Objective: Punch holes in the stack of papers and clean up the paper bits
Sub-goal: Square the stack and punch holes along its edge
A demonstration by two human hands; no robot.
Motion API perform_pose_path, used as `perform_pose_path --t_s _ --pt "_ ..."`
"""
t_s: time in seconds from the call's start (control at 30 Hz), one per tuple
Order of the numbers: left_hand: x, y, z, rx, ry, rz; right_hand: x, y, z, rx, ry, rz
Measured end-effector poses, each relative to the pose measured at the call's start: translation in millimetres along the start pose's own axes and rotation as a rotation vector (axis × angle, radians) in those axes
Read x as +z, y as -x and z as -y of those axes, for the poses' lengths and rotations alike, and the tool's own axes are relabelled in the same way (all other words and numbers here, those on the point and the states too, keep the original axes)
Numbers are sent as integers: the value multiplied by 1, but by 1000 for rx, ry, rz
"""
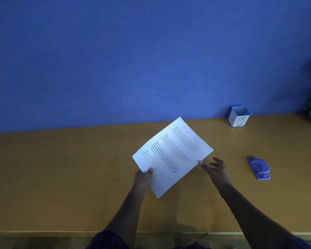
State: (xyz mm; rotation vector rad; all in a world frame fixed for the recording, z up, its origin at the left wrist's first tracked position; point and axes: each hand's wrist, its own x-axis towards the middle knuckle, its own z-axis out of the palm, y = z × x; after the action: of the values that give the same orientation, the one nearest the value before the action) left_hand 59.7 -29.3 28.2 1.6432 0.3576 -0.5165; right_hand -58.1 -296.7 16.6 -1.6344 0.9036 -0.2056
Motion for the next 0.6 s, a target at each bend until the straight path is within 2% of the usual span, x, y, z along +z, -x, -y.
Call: perform_pose_path --t_s 0.07,0.2,0.37,0.47,0.6 --pt "10 4 -1 -51 98 27 8 3 7 31 -126 134" --pt "24 16 0 -79 285 141 23 8 22 -87 -236 291" --pt "25 22 0 -25 244 305 29 2 34 -169 -388 276" --pt "19 15 -5 -8 259 271 24 -1 41 -192 -392 252" --pt "1 2 -18 7 374 137 13 -6 44 -187 -338 239"
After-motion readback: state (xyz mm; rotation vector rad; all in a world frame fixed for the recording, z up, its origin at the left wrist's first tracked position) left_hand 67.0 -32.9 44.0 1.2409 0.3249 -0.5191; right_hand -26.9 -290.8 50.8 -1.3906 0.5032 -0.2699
